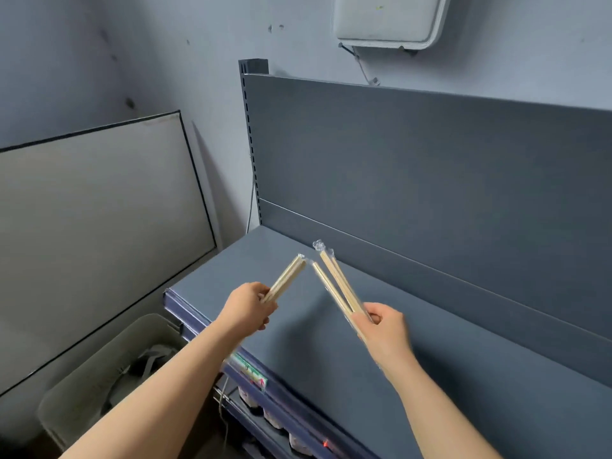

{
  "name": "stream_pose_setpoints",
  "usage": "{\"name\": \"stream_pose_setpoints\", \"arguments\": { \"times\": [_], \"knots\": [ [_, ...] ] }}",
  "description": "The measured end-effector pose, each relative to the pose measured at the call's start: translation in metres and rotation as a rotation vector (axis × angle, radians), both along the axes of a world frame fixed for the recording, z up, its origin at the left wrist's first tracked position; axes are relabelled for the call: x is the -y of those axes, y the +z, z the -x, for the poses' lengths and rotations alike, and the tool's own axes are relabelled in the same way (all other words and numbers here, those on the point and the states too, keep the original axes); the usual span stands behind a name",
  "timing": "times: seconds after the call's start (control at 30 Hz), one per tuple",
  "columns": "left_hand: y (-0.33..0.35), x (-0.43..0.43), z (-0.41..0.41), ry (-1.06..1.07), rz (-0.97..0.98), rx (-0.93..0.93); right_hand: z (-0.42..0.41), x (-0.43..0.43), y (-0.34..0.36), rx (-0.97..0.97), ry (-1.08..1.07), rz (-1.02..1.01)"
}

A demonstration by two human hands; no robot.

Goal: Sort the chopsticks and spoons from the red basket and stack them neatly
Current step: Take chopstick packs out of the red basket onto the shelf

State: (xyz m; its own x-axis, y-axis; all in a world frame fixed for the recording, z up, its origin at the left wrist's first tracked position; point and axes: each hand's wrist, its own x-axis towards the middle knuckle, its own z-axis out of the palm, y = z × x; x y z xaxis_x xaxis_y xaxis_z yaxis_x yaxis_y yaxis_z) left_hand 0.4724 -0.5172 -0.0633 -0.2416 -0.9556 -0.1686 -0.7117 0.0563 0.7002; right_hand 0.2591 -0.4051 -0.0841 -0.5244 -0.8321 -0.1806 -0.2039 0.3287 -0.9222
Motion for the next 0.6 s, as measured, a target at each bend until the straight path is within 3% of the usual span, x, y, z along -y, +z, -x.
{"name": "stream_pose_setpoints", "arguments": {
  "times": [0.2, 0.6],
  "knots": [
    [-0.020, 0.079, 0.020, -0.129, 0.075, 0.285, -0.010, 0.066, -0.017, -0.016, -0.001, -0.049],
    [-0.050, 0.144, 0.019, -0.347, 0.290, 0.291, -0.056, 0.130, -0.037, -0.199, -0.154, -0.159]
  ]
}}
